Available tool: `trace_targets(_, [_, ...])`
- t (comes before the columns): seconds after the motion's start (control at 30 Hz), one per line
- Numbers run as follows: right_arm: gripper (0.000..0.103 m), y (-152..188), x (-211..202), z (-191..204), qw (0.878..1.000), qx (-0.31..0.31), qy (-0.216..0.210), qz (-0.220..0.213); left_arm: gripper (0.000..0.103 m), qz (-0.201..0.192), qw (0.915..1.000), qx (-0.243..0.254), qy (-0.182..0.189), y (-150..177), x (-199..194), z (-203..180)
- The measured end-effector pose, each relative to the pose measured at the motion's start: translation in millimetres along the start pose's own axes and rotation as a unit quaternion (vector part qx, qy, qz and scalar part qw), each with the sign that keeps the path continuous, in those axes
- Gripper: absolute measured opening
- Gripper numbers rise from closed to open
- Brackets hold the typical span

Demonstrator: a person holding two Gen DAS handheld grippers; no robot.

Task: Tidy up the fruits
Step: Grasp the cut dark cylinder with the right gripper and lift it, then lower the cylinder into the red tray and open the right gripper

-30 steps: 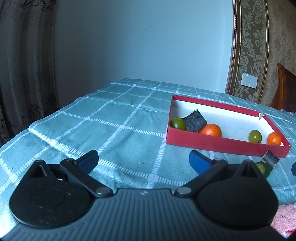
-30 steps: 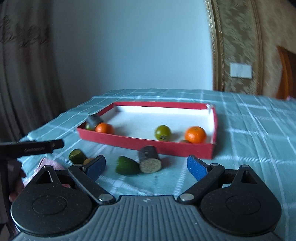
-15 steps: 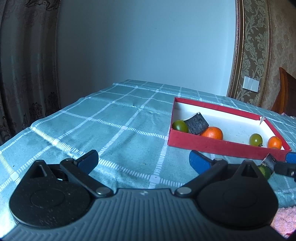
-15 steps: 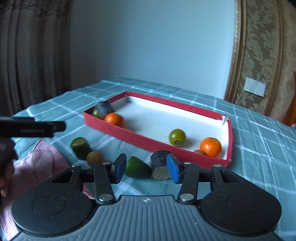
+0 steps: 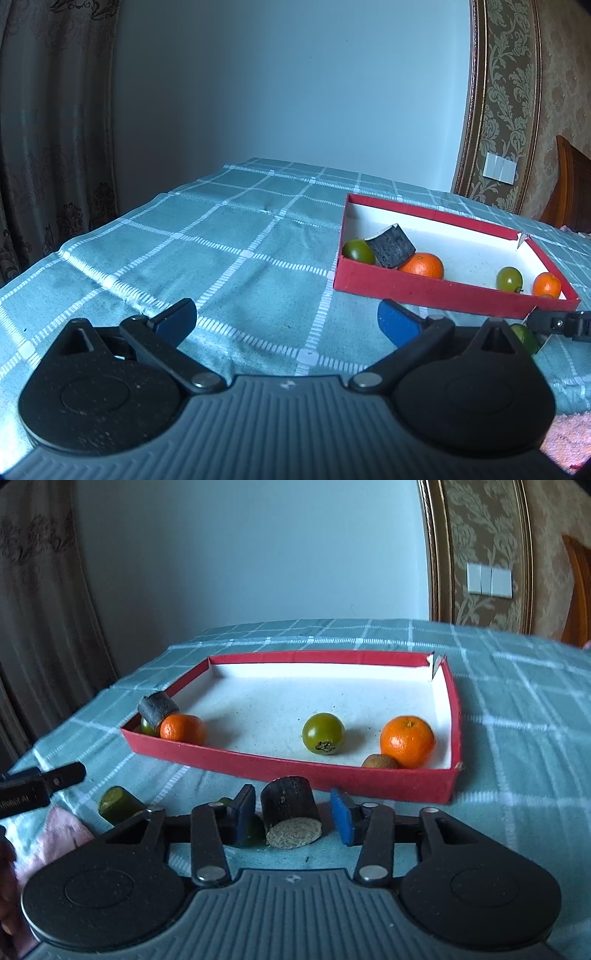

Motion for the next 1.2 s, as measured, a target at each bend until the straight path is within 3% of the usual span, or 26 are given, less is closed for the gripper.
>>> trace_targets(0.23, [0.036, 5, 2, -17, 0.996, 0.071, -0.048, 0.007, 0.103, 0.002, 1.0, -0.002, -0.002, 0, 1, 0])
trace_targets(1.2, [0.035, 9, -36, -26, 0.995, 0.087, -0.036, -0.042, 0.103, 0.01, 0.9999, -0.005, 0.002, 1, 4, 1])
Point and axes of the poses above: each gripper's, at about its wrist camera, not at the fingertips, and x roughly the way its jaws point, z to its left, y to its underside, the point moved 5 cm from there along x, roughly the way its jaws point, and after that the axes turned 6 degrees about z, right-handed, at the moved point
